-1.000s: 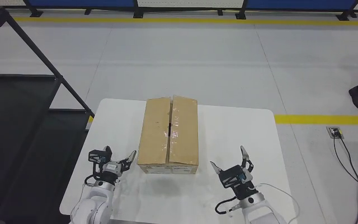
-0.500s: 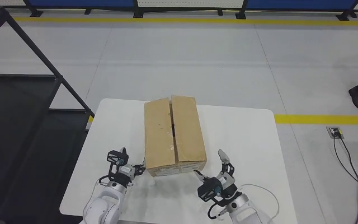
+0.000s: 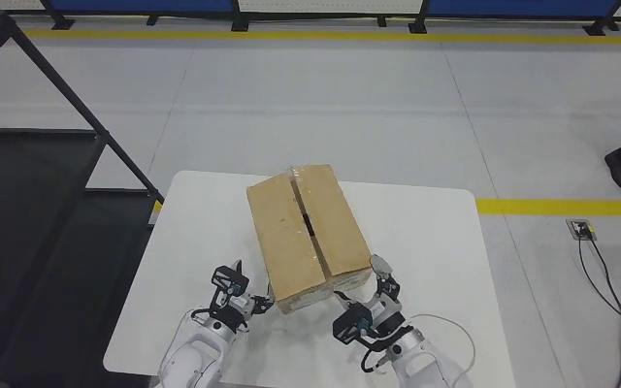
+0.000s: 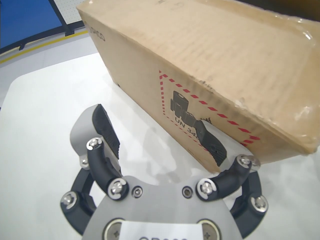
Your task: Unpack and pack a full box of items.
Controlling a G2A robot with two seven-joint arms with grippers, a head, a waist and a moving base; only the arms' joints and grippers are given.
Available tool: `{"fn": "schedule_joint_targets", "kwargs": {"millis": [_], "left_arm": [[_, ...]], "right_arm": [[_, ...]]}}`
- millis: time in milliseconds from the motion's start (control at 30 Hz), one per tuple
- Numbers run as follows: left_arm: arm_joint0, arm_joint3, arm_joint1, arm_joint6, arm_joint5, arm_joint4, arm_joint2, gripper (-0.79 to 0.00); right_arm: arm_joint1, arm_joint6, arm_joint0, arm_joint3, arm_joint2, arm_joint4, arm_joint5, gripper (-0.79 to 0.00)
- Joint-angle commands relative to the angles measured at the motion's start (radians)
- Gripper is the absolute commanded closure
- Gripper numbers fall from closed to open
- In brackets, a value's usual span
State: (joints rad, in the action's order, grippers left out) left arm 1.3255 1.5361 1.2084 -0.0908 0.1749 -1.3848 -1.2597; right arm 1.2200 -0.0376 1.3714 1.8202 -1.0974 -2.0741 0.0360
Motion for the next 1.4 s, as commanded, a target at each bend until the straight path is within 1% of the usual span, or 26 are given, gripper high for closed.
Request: {"fn": "schedule_joint_targets", "kwargs": {"millis": [0, 67, 367, 500, 567, 667, 833, 967, 1133, 1233, 1367], "left_arm": [[-0.004, 0.004, 0.002, -0.001, 0.005, -0.009, 0.016, -0.785], [-0.009, 0.008, 0.005, 0.000, 0.011, -0.019, 0.033, -0.785], [-0.036, 0.027, 0.017, 0.020, 0.042, -0.067, 0.113, -0.785], [-0.036, 0.024, 0.018, 0.020, 0.053, -0.088, 0.126, -0.785], [-0.026, 0.020, 0.016, 0.000, 0.033, -0.086, 0.105, -0.785], [-0.003, 0.025, 0.013, -0.044, -0.017, -0.032, 0.046, -0.785], [0.044, 0.044, 0.011, -0.109, -0.121, 0.098, -0.067, -0.785], [0.070, 0.048, 0.013, -0.137, -0.179, 0.178, -0.128, -0.785], [0.090, 0.052, 0.016, -0.158, -0.201, 0.227, -0.160, -0.785], [0.100, 0.055, 0.017, -0.167, -0.200, 0.234, -0.168, -0.785], [0.110, 0.057, 0.018, -0.174, -0.196, 0.239, -0.176, -0.785]], "right_arm": [[0.000, -0.004, 0.004, 0.001, -0.009, -0.003, -0.001, -0.785], [-0.001, -0.010, 0.012, 0.008, -0.021, 0.000, 0.000, -0.785], [-0.011, -0.121, 0.081, 0.045, -0.085, 0.072, -0.037, -0.785], [-0.013, -0.140, 0.109, 0.067, -0.090, 0.070, -0.056, -0.785], [-0.012, -0.133, 0.119, 0.078, -0.076, 0.065, -0.059, -0.785], [-0.004, -0.060, 0.117, 0.094, -0.028, -0.004, -0.017, -0.785], [0.012, -0.042, 0.097, 0.097, 0.063, -0.065, 0.020, -0.785], [0.022, -0.014, 0.069, 0.083, 0.105, -0.116, 0.040, -0.785], [0.041, 0.066, 0.012, 0.033, 0.159, -0.185, 0.077, -0.785], [0.053, 0.123, -0.023, -0.003, 0.191, -0.241, 0.071, -0.785], [0.065, 0.177, -0.048, -0.034, 0.215, -0.273, 0.070, -0.785]]}}
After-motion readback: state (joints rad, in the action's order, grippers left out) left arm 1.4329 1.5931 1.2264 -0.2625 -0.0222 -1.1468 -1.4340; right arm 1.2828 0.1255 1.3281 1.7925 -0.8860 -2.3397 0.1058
